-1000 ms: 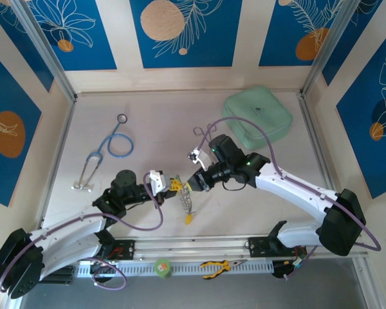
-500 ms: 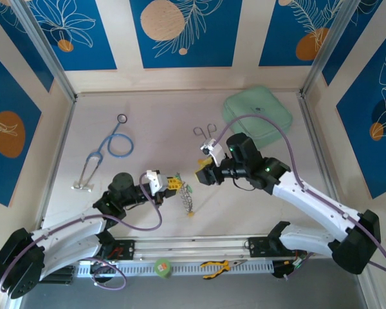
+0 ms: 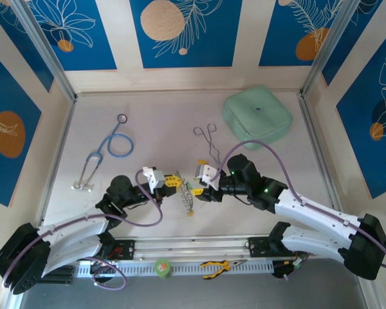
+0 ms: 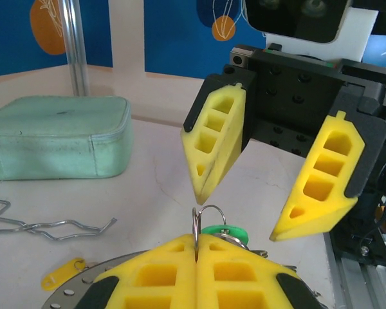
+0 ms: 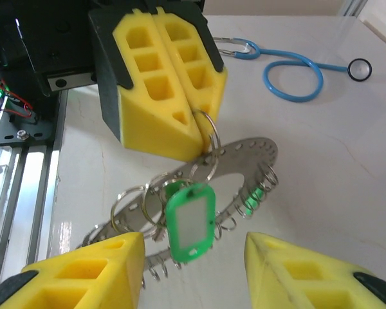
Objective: Put the keys on the keyring
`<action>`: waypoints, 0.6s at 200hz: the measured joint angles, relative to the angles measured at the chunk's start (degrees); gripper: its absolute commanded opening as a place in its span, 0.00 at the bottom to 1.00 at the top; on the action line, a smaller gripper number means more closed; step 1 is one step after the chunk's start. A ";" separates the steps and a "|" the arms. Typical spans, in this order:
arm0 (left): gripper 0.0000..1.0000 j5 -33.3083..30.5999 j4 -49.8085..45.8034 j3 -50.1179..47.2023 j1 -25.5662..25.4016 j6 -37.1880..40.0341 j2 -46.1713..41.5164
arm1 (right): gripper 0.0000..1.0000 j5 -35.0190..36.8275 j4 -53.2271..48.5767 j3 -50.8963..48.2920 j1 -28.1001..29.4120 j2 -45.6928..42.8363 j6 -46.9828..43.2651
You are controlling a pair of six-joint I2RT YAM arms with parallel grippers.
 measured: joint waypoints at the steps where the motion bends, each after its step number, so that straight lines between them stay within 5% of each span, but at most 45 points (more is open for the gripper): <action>1: 0.00 0.00 0.00 0.00 0.00 -0.02 0.02 | 0.46 0.00 0.07 0.00 0.04 0.02 -0.02; 64: 0.00 0.02 0.50 0.00 0.00 -1.05 0.42 | 0.44 0.52 2.80 0.00 1.07 2.36 -0.20; 120: 0.00 0.00 0.46 0.00 0.00 -1.01 0.42 | 0.22 1.70 3.21 0.00 1.33 3.61 -0.61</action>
